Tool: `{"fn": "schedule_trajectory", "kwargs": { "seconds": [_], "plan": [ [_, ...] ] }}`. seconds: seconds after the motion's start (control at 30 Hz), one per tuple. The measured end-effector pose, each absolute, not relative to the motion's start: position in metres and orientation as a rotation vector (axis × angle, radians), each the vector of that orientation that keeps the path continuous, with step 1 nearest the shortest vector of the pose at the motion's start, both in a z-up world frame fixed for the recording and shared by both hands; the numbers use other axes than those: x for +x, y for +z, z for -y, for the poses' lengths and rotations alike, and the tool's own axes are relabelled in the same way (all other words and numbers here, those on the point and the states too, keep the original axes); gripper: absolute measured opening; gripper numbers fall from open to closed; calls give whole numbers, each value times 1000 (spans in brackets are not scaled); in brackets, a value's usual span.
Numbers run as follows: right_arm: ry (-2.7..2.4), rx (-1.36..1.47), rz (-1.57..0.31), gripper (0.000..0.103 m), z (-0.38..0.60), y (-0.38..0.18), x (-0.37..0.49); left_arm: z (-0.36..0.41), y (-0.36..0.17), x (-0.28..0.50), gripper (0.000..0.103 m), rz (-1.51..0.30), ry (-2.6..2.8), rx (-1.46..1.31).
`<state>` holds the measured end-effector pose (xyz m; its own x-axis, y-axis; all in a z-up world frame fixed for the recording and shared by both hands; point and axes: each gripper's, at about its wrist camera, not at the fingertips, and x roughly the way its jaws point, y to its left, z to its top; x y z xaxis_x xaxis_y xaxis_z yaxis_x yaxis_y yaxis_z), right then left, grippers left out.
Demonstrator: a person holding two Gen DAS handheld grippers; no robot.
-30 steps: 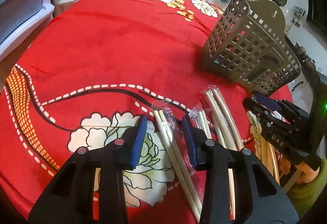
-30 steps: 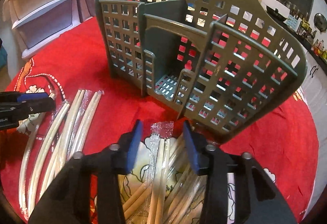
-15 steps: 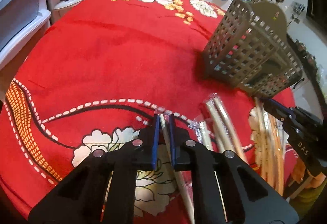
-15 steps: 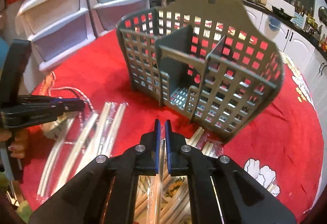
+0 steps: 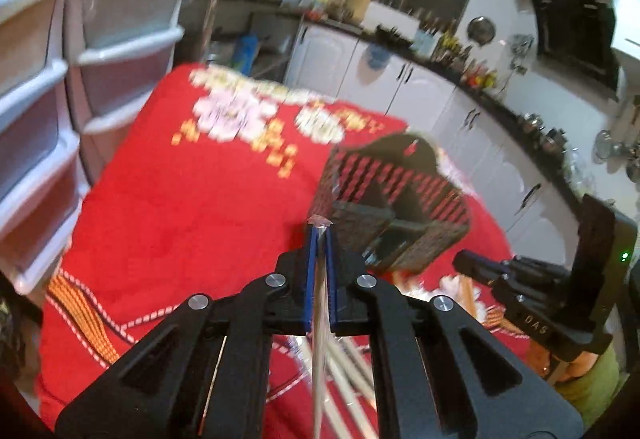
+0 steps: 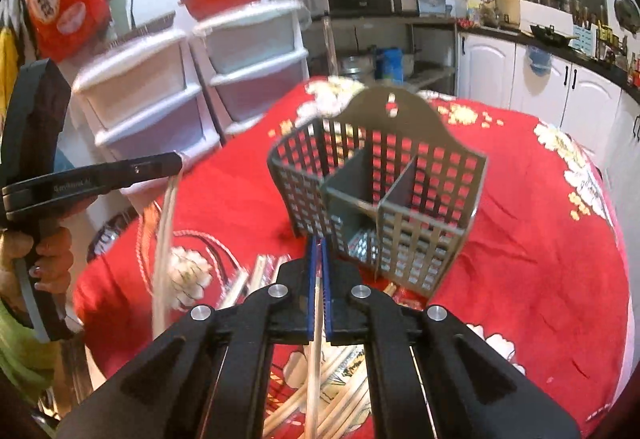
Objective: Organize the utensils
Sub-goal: 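Lift the left tool's bundle over the grey caddy while the right tool carries its bundle there too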
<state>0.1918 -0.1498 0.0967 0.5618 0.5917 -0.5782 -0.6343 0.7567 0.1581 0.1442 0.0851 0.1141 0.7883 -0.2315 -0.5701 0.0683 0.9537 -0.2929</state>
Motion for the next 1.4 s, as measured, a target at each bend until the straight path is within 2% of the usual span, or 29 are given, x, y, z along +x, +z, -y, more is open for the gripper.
{"fn": "schedule_trajectory", "kwargs": {
  "seconds": [0.43, 0.87, 1.13, 1.4],
  "plan": [
    [713, 46, -434, 2, 182, 176, 179, -61, 185, 146, 1, -485, -243, -241],
    [686, 106, -253, 2, 193, 252, 209, -52, 251, 177, 1, -350, -215, -236],
    [673, 105, -227, 2, 193, 265, 231, -40, 261, 200, 1, -292, -140, -184],
    [646, 106, -248, 2, 197, 253, 247, -31, 238, 223, 1, -291, -99, -141]
  ]
}}
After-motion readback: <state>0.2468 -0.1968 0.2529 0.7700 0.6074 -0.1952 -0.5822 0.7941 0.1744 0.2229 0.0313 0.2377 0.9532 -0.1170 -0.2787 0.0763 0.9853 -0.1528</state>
